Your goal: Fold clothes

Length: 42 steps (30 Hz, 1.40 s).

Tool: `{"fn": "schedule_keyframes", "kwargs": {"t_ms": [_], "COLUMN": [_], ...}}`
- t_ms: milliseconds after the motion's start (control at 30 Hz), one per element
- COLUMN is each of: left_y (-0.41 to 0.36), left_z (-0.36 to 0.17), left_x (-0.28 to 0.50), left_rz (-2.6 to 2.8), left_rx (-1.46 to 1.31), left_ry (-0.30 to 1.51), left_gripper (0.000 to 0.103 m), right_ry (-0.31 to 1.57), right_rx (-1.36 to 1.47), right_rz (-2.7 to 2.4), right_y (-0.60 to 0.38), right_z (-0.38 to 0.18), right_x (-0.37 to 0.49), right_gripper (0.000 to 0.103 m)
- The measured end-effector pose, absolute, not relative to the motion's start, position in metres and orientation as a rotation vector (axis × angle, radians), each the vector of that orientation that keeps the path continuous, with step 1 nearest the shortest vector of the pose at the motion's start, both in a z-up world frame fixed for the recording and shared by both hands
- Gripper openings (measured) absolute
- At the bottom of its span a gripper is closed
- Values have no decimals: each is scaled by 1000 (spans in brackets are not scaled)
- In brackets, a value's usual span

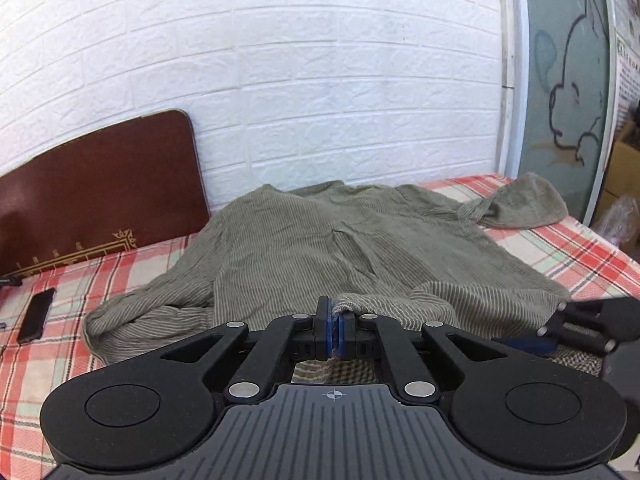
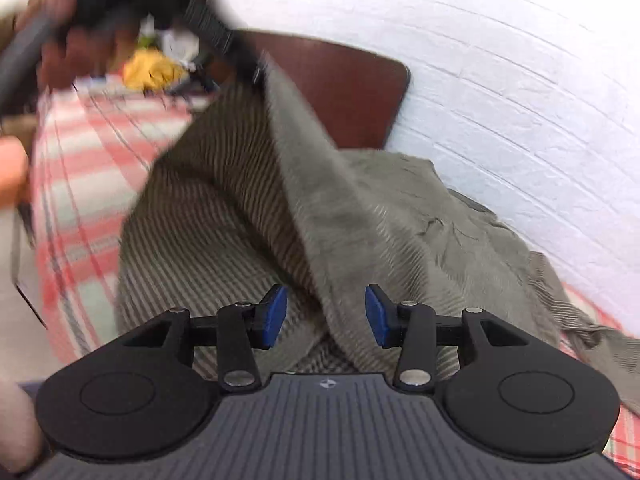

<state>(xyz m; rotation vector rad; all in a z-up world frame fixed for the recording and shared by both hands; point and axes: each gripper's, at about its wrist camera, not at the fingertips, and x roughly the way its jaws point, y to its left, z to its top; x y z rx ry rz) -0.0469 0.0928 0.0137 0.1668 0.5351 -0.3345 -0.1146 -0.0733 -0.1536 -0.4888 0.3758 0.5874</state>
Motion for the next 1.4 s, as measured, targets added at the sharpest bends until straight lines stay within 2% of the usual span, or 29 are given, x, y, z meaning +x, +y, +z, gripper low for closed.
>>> {"fn": "schedule_keyframes", "kwargs": {"t_ms": [133, 200, 233, 267, 300, 467, 667, 800, 933, 1033, 1133, 1200, 1267, 1400], "left_y": [100, 106, 110, 113, 116, 130, 136, 132, 133, 139, 146, 154, 161, 152], "left_z": [19, 21, 22, 22, 20, 7, -16, -36, -61, -84, -99, -99, -96, -110], "left_x": [-51, -52, -53, -55, -56, -71, -120, -150, -161, -159, -161, -160, -157, -144], "left_rz": [-336, -333, -326, -315, -301, -272, -327, -348, -348, -347, -329, -297, -220, -124], "left_rx": [143, 125, 119, 123, 132, 221, 299, 316, 292, 275, 294, 294, 324, 560], "left_ry": [521, 516, 514, 516, 519, 566, 627, 675, 761, 850, 899, 896, 863, 821], "left_gripper": [6, 8, 9, 10, 10, 14, 18, 19, 19, 29, 35, 42, 55, 56], "right_ry": [338, 336, 359, 389, 415, 482, 480, 559, 710, 798, 862, 872, 868, 818], "right_rx": [-605, -641, -640, -635, -589, -355, -339, -428, -473, -447, -421, -371, -300, -127], "right_rz": [472, 442, 437, 434, 446, 592, 747, 819, 854, 858, 859, 858, 850, 733], "right_y": [-55, -54, -57, -61, -70, -123, -159, -158, -152, -151, -153, -164, -178, -211], "right_z": [-175, -183, -184, -184, -177, -109, -48, -52, -84, -109, -131, -129, -123, -112], "right_x": [-113, -107, -102, -96, -94, -102, -135, -155, -163, -163, -164, -166, -166, -160], "right_gripper": [48, 45, 36, 2, 2, 2, 2, 2, 2, 2, 11, 33, 35, 45]}}
